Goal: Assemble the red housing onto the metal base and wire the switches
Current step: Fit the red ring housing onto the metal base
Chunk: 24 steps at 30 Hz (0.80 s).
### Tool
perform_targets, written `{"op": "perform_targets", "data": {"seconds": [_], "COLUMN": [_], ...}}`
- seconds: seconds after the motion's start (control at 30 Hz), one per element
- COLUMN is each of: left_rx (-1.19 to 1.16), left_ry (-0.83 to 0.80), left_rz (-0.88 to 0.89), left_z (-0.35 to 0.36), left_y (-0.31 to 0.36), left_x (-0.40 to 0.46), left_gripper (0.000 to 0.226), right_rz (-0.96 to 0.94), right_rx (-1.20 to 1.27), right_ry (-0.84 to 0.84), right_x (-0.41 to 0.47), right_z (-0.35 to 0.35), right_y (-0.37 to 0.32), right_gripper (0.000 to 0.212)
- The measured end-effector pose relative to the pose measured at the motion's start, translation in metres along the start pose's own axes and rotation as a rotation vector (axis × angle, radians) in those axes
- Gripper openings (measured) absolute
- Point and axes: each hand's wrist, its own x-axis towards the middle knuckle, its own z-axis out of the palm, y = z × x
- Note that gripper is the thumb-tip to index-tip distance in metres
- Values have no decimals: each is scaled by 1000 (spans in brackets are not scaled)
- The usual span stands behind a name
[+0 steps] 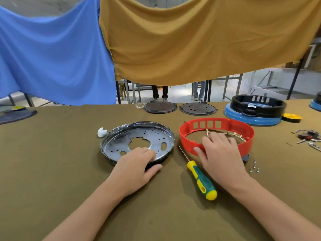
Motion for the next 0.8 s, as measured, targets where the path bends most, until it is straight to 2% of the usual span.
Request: {"op": "perform_targets", "data": {"seconds": [0.1,0.2,0.3,0.37,0.43,0.5,0.57,0.6,0.67,0.73,0.8], "left_rx": [42,48,-56,-166,-319,-564,-999,-1249,-1629,-1753,-1786], "left_ry": [1,49,265,430,610,863,1111,1168,1137,1034,935], "left_rz": [10,13,-10,-99,-225,-391,-569,-665,-865,-990,-1028], "left_z": [-3,-6,-12,-18,-26,-37,-48,-52,-53,-46,-38], "left_y": [-4,-6,-6,-9,-15,-23,-32,-36,-42,-42,-39], "left_x": [-7,-8,-5,-4,-3,0,6,8,10,9,9], "left_gripper": [21,22,21,19,17,22,26,26,28,33,36], "right_rz": [-42,-131,-210,-200,-175,-162,-165,-171,-183,-182,-168], "right_rx": [-21,-80,-110,-76,-12,28,39,41,59,81,106], "right_ry": [-40,7,54,92,160,221,275,290,306,302,300], "right_x": [1,10,16,16,17,18,17,16,15,16,17], "right_z": [2,4,10,15,17,18,21,22,22,21,20], "right_y": [-1,-2,-4,-4,0,6,11,12,12,11,11], "right_gripper": [21,22,23,24,24,25,27,27,28,31,33]}}
